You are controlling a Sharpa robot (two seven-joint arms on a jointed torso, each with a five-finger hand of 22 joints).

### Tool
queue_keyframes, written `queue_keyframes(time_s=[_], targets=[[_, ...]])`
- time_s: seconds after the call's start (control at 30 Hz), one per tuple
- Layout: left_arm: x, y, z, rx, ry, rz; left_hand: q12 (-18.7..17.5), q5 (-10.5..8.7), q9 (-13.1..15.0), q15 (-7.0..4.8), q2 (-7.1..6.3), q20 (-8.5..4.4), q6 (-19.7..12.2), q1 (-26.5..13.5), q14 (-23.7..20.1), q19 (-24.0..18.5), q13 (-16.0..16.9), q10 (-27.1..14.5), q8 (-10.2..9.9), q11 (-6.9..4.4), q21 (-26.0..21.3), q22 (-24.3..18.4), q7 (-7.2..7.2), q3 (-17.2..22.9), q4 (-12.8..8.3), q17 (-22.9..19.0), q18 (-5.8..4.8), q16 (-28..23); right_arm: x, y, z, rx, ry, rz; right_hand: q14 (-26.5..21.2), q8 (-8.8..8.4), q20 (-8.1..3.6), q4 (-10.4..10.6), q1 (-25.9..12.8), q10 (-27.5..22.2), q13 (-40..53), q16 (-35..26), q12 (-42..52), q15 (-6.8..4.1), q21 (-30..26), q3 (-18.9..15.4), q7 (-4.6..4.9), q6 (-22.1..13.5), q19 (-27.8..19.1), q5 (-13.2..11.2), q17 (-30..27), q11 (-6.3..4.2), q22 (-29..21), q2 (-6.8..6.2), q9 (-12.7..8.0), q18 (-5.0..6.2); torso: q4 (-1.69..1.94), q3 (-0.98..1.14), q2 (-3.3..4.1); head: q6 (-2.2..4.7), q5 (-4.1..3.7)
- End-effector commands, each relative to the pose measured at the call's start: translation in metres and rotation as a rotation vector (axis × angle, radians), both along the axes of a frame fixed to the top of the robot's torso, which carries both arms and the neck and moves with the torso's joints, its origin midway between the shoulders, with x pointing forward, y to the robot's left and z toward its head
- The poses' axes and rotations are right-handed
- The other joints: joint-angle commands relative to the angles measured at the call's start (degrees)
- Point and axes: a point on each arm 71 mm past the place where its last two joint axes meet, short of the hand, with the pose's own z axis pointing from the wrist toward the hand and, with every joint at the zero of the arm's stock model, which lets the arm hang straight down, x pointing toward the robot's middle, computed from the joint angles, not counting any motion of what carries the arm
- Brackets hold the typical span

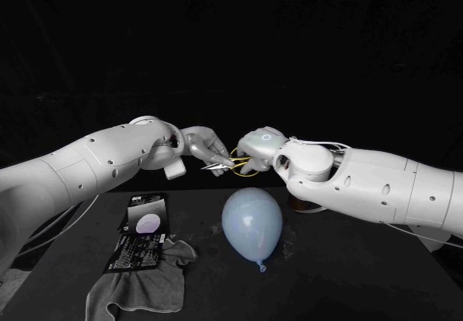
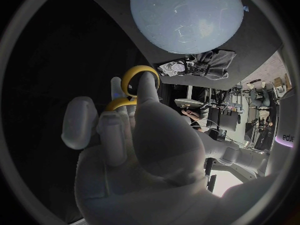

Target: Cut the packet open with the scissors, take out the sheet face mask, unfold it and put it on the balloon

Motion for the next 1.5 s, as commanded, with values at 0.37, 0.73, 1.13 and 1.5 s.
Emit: queue_keyframes(time_s=[0.37, 0.73, 1.13, 1.5], targets=[[-0.004, -0.008, -0.001, 0.007, 0.032, -0.045, 0.0, -0.03, 0.3, -0.92, 4.56, -0.94, 1.8, 4.1, 2.2, 1.9, -0.1, 2.3, 0.3, -0.91, 0.7, 0.0, -0.89, 6.1, -0.1, 0.6, 0.41, 0.1, -0.001, 0.002, 0.002, -0.007, -0.032, 0.0, 4.7, 0.0, -0.08, 0.3, 5.3, 3.7, 0.0, 0.3, 0.2, -0.45, 0.2, 0.0, 0.2, 0.2, 0.4, 0.2, 8.9, -3.45, 0.5, 4.91, 0.0, -0.22, -0.03, 0.0, 0.0, -0.01, -0.02], [-0.005, -0.007, -0.003, 0.028, 0.037, -0.064, -0.1, -0.08, 3.7, -2.01, 0.87, -2.03, 2.8, 1.2, 5.5, 3.5, -0.1, 6.4, 2.9, -1.95, 1.5, 0.1, -1.82, 25.6, -0.2, 2.5, 0.28, 0.0, 0.0, 0.0, 0.003, -0.004, -0.038, -0.002, 3.4, -1.8, 0.29, 1.1, 5.5, 0.6, -1.3, -1.0, 0.0, 0.62, -3.8, -2.3, 1.6, -2.0, -2.4, 0.2, 3.0, -2.22, -2.7, 4.43, -0.6, 0.68, -0.03, -0.01, -0.04, -0.14, -0.02], [-0.007, -0.008, -0.004, 0.03, 0.06, -0.079, 0.0, -0.02, 6.5, -2.25, -1.53, -2.25, 2.3, -3.0, 6.3, 4.1, 0.0, 7.6, 4.7, -2.21, 1.9, 0.2, -2.03, 33.0, -1.6, 3.9, 0.31, -0.1, -0.003, 0.002, 0.005, 0.06, -0.019, 0.062, -8.1, -4.8, 1.96, 1.2, 6.6, -13.4, -2.7, -14.2, 0.1, 1.97, -31.6, -3.7, 1.55, -9.9, -21.4, 0.2, -27.8, -1.23, -22.8, 0.44, -3.4, 5.61, 0.0, 0.02, -0.04, -0.09, 0.26], [-0.008, -0.005, -0.006, 0.02, 0.09, -0.07, 0.0, -0.03, 8.5, -2.48, -2.51, -2.53, 2.0, -5.6, 7.0, 4.5, 0.0, 8.5, 5.8, -2.4, 2.4, 0.3, -2.11, 36.6, -3.3, 5.0, 0.29, -0.1, -0.017, -0.002, 0.007, 0.131, 0.033, 0.131, 0.6, -4.44, 1.15, 1.9, 7.1, -11.4, -2.5, -7.1, 0.5, 1.65, -21.6, -2.0, 0.72, -10.1, -8.9, 0.2, -10.4, -1.23, -15.1, -0.58, -4.5, 3.33, -0.03, 0.02, -0.01, -0.25, 0.45]])
